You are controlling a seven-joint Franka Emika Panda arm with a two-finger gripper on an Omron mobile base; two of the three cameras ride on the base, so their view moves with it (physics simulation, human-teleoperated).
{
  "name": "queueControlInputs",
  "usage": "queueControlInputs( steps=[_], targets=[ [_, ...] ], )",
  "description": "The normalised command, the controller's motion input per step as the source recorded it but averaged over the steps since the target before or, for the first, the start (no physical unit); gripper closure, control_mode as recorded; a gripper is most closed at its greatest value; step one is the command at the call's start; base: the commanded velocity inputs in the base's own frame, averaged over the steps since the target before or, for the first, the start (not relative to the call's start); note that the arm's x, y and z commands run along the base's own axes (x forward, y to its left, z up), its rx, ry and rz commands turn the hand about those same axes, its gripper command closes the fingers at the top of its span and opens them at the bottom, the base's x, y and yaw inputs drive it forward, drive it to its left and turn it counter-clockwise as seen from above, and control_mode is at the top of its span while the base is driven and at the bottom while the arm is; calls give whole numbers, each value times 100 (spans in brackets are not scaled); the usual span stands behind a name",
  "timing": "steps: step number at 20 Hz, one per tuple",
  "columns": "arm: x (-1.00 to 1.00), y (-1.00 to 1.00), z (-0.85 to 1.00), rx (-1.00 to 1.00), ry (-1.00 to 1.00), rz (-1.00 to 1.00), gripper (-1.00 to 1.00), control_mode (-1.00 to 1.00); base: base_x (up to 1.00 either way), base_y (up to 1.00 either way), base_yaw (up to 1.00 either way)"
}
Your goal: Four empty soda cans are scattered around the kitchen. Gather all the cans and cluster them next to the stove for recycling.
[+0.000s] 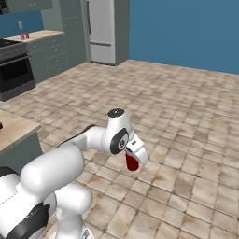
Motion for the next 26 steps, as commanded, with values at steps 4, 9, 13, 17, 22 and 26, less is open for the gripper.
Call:
queueControlInputs(
  steps=[4,9,13,17,22,26],
  targets=[
    [0,0,0,0,0,0,100,100,57,-32,8],
    [0,0,0,0,0,0,100,100,61,-26,17],
    [0,0,0,0,0,0,100,100,61,-23,22],
    [0,0,0,0,0,0,100,100,60,-24,20],
    [0,0,0,0,0,0,100,100,60,-24,20],
    [0,0,0,0,0,0,100,100,60,-24,20]
  ],
)
